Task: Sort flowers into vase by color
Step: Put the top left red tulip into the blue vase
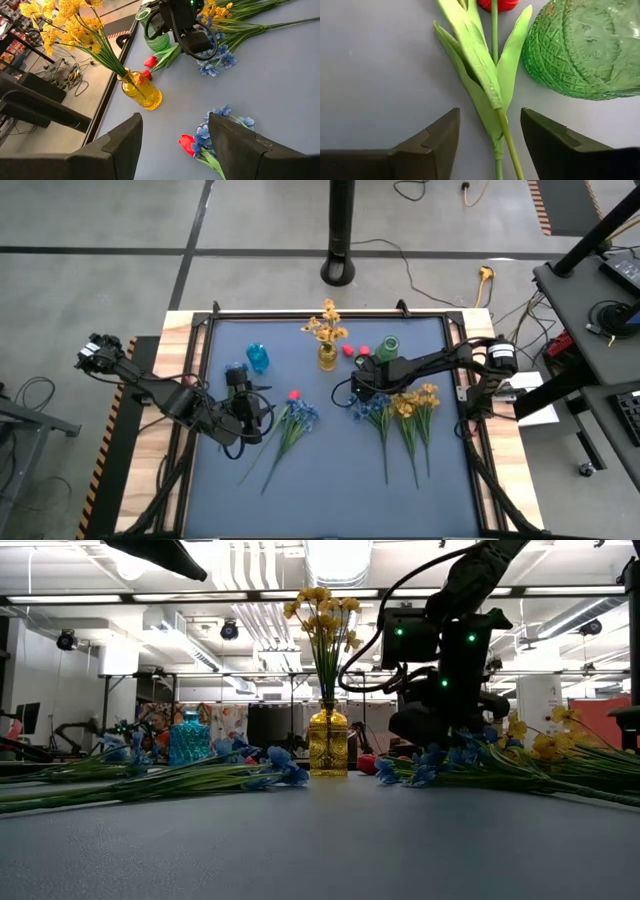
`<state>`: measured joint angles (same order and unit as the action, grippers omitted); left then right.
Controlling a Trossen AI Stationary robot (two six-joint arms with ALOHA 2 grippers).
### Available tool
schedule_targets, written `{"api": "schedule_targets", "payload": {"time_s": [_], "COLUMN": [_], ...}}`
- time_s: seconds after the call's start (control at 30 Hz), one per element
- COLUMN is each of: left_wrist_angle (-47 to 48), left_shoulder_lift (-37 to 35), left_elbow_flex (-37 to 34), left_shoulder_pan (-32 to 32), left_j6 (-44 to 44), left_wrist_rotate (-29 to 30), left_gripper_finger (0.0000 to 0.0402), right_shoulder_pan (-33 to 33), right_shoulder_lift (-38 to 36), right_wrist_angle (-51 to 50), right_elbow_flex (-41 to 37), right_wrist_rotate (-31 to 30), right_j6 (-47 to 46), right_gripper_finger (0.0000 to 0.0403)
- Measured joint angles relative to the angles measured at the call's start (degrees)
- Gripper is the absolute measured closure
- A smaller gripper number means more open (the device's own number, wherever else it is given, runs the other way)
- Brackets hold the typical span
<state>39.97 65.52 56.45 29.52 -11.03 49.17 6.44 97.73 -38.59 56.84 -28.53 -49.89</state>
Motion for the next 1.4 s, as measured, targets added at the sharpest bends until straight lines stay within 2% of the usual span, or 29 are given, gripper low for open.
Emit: {"api": "schedule_targets", "payload": {"time_s": [0.7,0.87,1.4], "left_wrist_angle": [0.0,0.0,-0.1], "left_shoulder_lift": [0.0,0.0,0.0], "left_elbow_flex": [0.0,0.0,0.0], "left_shoulder_pan": [0.0,0.0,0.0], "left_j6": [0.0,0.0,0.2], "left_wrist_rotate": [0.0,0.0,0.0], "left_gripper_finger": [0.0193,0.0193,0.0193], "right_shoulder_pan": [0.1,-0.5,-5.4], "right_shoulder_lift": [-0.2,-2.4,-13.1], "right_wrist_angle": [0.3,0.1,-3.7], "right_elbow_flex": [-1.2,-1.1,-1.1], "right_wrist_rotate": [1.7,3.3,3.3], "right_j6": [2.3,2.6,6.9], "right_gripper_finger": [0.0387,0.039,0.039]}}
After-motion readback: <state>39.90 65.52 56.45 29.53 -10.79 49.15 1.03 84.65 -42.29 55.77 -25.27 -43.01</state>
